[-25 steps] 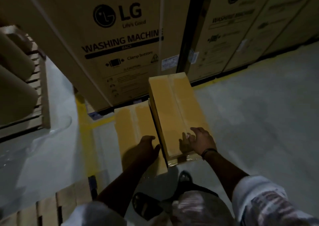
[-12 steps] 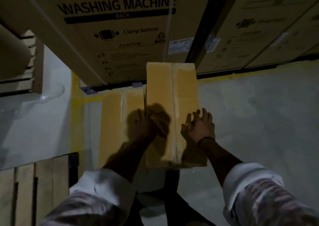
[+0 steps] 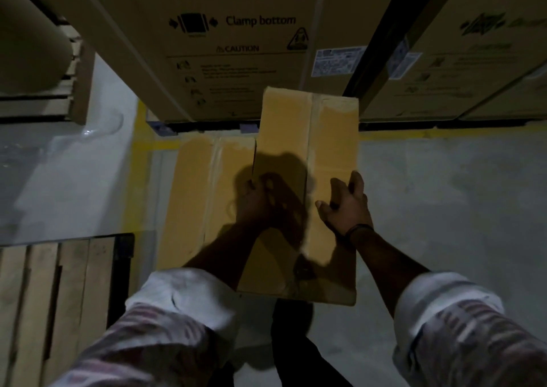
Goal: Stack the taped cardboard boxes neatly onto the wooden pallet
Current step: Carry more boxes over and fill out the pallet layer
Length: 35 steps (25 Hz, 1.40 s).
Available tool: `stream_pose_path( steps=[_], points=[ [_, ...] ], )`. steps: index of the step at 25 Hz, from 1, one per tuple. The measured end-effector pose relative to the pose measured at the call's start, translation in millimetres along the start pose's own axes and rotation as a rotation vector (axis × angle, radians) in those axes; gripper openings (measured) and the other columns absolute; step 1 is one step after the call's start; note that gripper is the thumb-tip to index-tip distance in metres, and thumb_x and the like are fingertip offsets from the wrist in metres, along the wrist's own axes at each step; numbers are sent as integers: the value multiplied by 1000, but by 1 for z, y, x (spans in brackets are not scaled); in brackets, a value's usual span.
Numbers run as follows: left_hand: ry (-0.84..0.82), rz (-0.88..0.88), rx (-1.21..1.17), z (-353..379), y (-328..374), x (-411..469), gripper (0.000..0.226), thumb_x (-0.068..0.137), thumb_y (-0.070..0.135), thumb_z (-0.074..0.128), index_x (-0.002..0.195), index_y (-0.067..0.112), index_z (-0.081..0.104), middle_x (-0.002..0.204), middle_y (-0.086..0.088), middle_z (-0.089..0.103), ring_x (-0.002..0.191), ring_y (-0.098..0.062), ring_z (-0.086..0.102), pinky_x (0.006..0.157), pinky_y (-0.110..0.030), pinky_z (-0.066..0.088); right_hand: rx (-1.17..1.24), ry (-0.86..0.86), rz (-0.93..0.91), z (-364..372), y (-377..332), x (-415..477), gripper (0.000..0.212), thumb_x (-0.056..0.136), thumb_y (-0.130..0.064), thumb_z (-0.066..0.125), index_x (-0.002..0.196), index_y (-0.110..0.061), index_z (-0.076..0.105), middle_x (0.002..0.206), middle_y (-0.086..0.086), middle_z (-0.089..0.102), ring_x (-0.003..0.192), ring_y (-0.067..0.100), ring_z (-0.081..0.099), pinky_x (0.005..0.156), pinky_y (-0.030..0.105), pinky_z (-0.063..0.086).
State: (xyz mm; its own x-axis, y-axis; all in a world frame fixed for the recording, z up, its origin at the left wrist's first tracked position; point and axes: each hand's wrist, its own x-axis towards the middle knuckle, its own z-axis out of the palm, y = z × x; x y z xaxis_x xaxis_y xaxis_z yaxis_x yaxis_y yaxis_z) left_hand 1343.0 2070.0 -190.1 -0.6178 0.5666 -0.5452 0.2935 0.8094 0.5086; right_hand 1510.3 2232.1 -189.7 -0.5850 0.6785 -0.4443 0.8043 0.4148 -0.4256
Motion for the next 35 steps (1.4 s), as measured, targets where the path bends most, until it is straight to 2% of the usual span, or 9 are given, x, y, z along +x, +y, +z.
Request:
stream_pose_path(
  steps=[5, 10, 13, 16, 19, 23, 27, 29, 35],
  points=[
    [-5, 11, 13, -23, -14, -40, 103, 80, 53, 81, 161, 30, 21, 155, -21, 27, 119, -48, 55, 93, -51, 53, -160, 6, -89, 3, -27, -33, 79, 80, -67, 65, 148, -38, 37, 164, -7, -6, 137, 41, 25, 108, 53, 38],
    [122, -85, 6, -86, -76, -119, 116, 61, 75, 83, 155, 41, 24, 147, -13, 30, 119, -48, 50, 92, -57, 52, -254, 75, -256, 25, -118, -91, 75, 76, -76, 58, 142, -42, 43, 161, -5, 8, 130, 41, 30, 107, 52, 35],
    [207, -184, -36, -130, -136, -189, 119, 60, 76, 83, 157, 43, 22, 156, -15, 24, 129, -47, 44, 101, -57, 48, -262, 65, -389, 54, -189, -142, 71, 76, -76, 60, 137, -43, 47, 160, -4, 14, 129, 40, 31, 108, 51, 33],
    [327, -274, -66, -161, -216, -269, 121, 61, 75, 83, 159, 40, 21, 156, -22, 23, 130, -50, 44, 101, -57, 48, -282, 0, -542, 98, -262, -202, 70, 78, -73, 64, 138, -40, 49, 161, -1, 15, 131, 43, 29, 108, 51, 33],
    [407, -415, -195, -179, -296, -352, 119, 63, 74, 82, 158, 39, 20, 153, -18, 25, 128, -48, 44, 102, -55, 46, -324, -30, -720, 156, -329, -265, 69, 78, -70, 65, 137, -37, 51, 161, 2, 19, 129, 45, 32, 105, 53, 35],
    [576, -618, -335, -174, -392, -469, 124, 53, 83, 79, 155, 42, 21, 144, -13, 32, 125, -42, 46, 100, -53, 47, -418, -105, -957, 244, -403, -354, 69, 76, -70, 66, 135, -37, 51, 159, 3, 21, 127, 44, 36, 103, 52, 36],
    [713, -799, -441, -148, -463, -567, 123, 56, 83, 76, 156, 40, 20, 145, -12, 32, 125, -39, 46, 100, -50, 47, -460, -187, -1151, 322, -451, -441, 71, 74, -74, 62, 134, -38, 51, 157, 2, 22, 127, 41, 37, 103, 54, 40],
    [742, -889, -522, -131, -490, -599, 123, 57, 78, 80, 156, 41, 18, 148, -12, 30, 128, -38, 45, 102, -51, 48, -484, -223, -1228, 347, -466, -479, 69, 74, -72, 64, 133, -39, 51, 157, 2, 24, 129, 41, 38, 106, 57, 38],
    [810, -1022, -666, -98, -540, -651, 120, 61, 65, 89, 158, 39, 22, 151, -15, 31, 131, -38, 46, 103, -48, 50, -584, -346, -1395, 400, -492, -540, 65, 76, -71, 63, 132, -42, 48, 159, -1, 22, 128, 36, 40, 101, 49, 41]
  ],
)
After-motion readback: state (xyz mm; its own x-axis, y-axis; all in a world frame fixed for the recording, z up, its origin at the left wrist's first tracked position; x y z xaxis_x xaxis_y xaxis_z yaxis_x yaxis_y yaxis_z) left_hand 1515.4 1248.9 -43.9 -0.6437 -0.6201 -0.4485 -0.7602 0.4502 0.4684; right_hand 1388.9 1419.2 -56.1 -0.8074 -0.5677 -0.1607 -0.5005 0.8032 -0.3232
